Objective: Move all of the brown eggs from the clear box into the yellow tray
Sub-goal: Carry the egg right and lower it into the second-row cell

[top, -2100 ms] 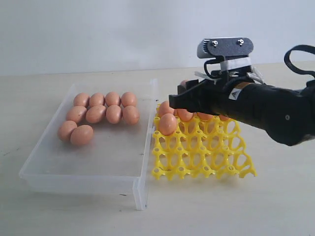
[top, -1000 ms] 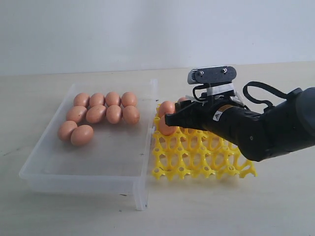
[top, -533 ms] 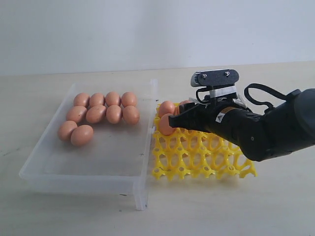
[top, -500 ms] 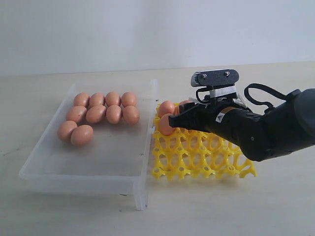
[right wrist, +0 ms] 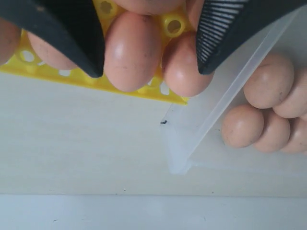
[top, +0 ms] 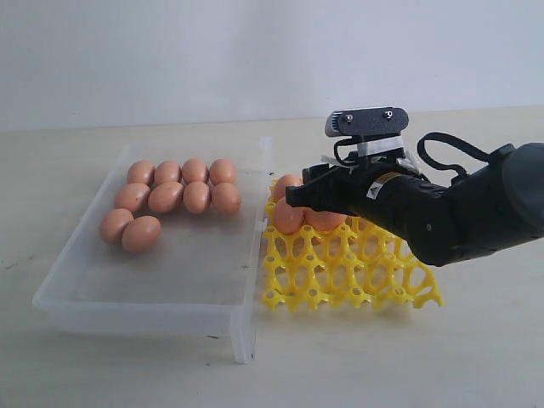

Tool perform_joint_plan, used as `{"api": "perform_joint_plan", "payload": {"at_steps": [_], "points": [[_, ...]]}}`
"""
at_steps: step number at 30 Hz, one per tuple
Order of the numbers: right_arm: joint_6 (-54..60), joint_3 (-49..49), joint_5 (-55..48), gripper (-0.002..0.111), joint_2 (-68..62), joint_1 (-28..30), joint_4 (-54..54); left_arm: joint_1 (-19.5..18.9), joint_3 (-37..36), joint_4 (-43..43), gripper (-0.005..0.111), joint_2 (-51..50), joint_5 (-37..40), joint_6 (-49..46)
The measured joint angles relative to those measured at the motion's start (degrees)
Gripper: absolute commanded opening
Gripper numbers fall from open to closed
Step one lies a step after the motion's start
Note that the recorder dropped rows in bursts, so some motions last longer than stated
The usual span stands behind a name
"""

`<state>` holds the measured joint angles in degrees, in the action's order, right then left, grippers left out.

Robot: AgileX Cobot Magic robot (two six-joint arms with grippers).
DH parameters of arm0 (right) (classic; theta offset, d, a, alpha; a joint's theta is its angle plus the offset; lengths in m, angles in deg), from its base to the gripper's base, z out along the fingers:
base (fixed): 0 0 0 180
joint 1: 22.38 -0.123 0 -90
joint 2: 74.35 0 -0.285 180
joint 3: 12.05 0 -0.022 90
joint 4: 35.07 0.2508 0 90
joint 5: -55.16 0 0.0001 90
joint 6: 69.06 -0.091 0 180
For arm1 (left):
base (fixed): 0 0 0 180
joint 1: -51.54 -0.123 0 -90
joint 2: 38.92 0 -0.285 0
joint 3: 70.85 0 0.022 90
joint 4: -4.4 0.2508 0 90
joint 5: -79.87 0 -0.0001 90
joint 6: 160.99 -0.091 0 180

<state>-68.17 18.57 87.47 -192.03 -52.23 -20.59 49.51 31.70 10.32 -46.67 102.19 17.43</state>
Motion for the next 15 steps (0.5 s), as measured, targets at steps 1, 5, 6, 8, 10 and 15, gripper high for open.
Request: {"api": "perform_joint_plan", "payload": {"at_steps": [1, 5, 6, 8, 10, 15], "points": [[0.0, 0.0, 0.0, 0.056, 0.0, 0.0, 0.0, 0.0, 0.0, 0.0, 0.000, 0.0, 0.0, 0.0], [0.0, 0.0, -0.1, 0.056, 0.0, 0.0, 0.0, 0.0, 0.0, 0.0, 0.000, 0.0, 0.0, 0.0], [0.0, 0.0, -0.3, 0.056, 0.0, 0.0, 0.0, 0.0, 0.0, 0.0, 0.000, 0.0, 0.0, 0.0], [0.0, 0.0, -1.2, 0.055, 0.0, 0.0, 0.0, 0.0, 0.0, 0.0, 0.000, 0.0, 0.0, 0.0], [0.0, 0.0, -2.5, 0.054, 0.2, 0.0, 0.1, 0.0, 0.0, 0.0, 0.000, 0.0, 0.0, 0.0], [0.1, 0.0, -5.5, 0.054, 1.0, 0.0, 2.0, 0.0, 0.0, 0.0, 0.000, 0.0, 0.0, 0.0]]}}
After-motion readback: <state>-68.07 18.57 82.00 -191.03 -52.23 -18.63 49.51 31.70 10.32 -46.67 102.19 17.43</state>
